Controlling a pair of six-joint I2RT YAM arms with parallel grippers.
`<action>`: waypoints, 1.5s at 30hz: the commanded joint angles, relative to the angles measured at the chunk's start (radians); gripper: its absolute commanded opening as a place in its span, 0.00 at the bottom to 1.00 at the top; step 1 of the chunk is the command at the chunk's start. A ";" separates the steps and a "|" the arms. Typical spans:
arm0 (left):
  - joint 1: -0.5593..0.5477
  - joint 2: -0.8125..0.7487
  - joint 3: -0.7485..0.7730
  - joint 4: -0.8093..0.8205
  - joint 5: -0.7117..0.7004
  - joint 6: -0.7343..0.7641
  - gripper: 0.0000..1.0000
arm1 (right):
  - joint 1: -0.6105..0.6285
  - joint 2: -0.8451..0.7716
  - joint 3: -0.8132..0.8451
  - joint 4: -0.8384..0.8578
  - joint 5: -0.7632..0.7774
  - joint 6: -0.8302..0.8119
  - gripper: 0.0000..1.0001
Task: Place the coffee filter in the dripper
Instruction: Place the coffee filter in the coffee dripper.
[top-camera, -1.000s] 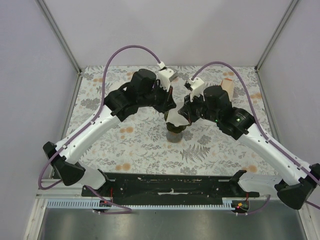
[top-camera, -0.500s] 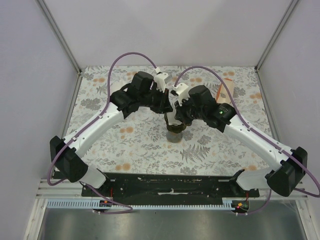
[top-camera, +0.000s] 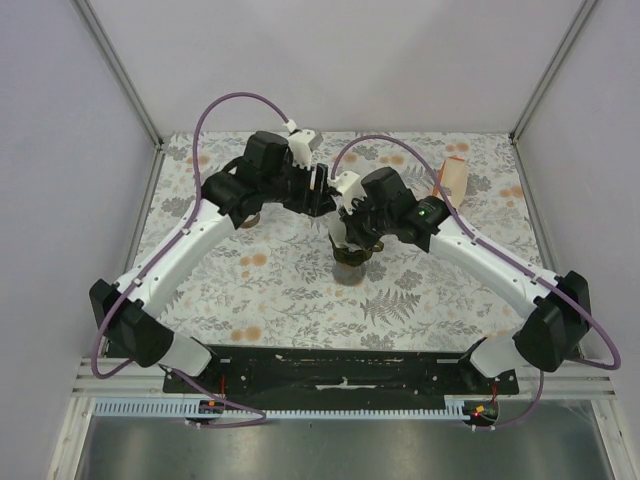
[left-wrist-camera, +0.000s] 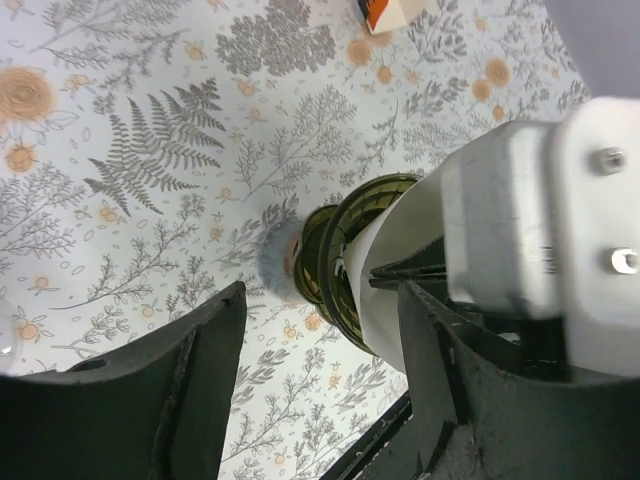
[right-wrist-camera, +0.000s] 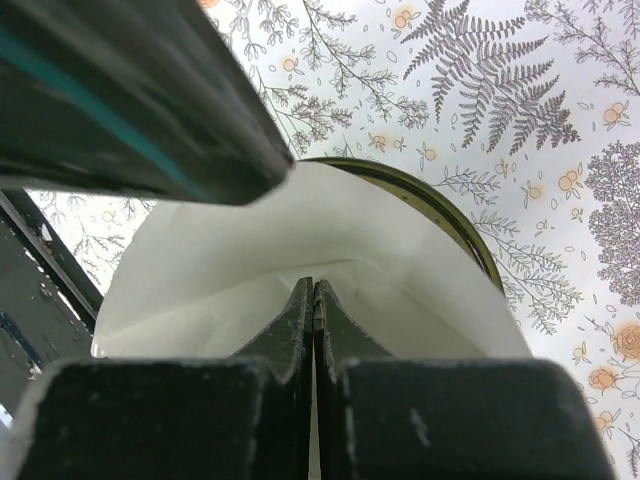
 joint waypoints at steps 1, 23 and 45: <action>0.017 -0.078 0.053 -0.007 0.011 -0.059 0.69 | 0.008 0.057 0.064 -0.056 -0.007 -0.048 0.00; -0.037 -0.063 -0.174 0.098 0.128 -0.254 0.69 | 0.071 0.087 0.106 -0.052 0.026 -0.161 0.04; -0.051 -0.035 -0.179 0.124 0.136 -0.229 0.47 | 0.091 -0.059 0.107 0.036 0.042 -0.223 0.29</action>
